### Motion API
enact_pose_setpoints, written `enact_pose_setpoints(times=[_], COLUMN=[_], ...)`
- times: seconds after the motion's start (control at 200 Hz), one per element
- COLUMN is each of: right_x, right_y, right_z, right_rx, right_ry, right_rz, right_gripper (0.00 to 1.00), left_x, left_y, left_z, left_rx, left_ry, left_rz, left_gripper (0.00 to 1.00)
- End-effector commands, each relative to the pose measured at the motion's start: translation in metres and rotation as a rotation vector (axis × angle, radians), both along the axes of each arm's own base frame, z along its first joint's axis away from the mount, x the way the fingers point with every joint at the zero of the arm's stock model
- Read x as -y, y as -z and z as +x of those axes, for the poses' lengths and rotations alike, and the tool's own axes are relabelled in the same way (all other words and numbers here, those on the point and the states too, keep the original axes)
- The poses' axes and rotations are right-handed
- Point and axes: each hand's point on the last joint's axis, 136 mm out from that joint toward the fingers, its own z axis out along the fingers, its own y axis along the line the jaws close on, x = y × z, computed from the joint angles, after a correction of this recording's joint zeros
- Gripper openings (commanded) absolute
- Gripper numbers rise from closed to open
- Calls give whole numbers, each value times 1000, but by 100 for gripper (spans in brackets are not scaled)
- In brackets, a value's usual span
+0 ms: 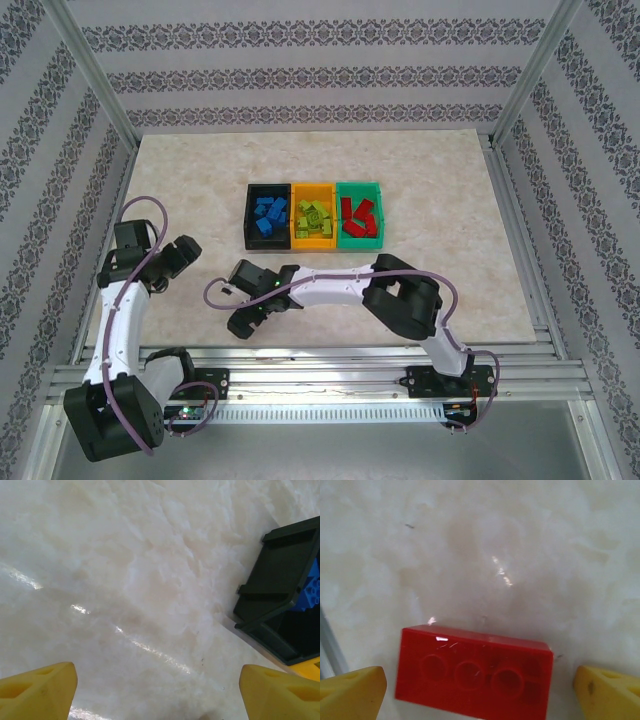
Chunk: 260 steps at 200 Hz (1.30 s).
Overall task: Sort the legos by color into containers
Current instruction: Pick up the lego from the bottom-center of the table, then place the lego in the container.
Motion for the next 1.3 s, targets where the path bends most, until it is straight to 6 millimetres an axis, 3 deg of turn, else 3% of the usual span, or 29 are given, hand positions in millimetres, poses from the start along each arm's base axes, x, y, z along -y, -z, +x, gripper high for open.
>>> enact_pose_setpoints(times=[0.0, 0.16, 0.235, 0.295, 0.485, 0.645, 0.769, 0.874, 1.004, 1.164, 1.294], right_x=[7, 8, 8, 8, 17, 64, 121, 177, 229, 257, 274], right_y=[16, 26, 25, 22, -20, -71, -109, -124, -126, -107, -93], right_z=[6, 13, 15, 15, 23, 54, 95, 136, 179, 214, 230], right_rx=[18, 45, 54, 60, 83, 149, 202, 217, 169, 178, 167], right_ry=[15, 39, 44, 45, 98, 202, 330, 476, 623, 693, 734], right_rz=[-80, -109, -106, -95, 36, 104, 144, 167, 200, 128, 104], right_gripper=[93, 79, 68, 66, 64, 64, 64, 65, 66, 66, 67], left_x=[2, 5, 4, 3, -4, -9, -11, -13, -18, -23, -26], left_y=[8, 19, 20, 18, 13, 10, 14, 16, 18, 16, 11], left_z=[2, 6, 5, 5, 3, 3, 2, 2, 1, 2, 7], left_rx=[-27, -34, -33, -19, 21, 33, 28, 27, 32, 69, 117], left_ry=[10, 18, 11, 7, -16, -27, -33, -39, -58, -60, -54], left_rz=[-42, -71, -70, -59, -12, 13, 21, 27, 54, 91, 122], left_gripper=[85, 86, 86, 86, 87, 87, 87, 87, 87, 87, 92])
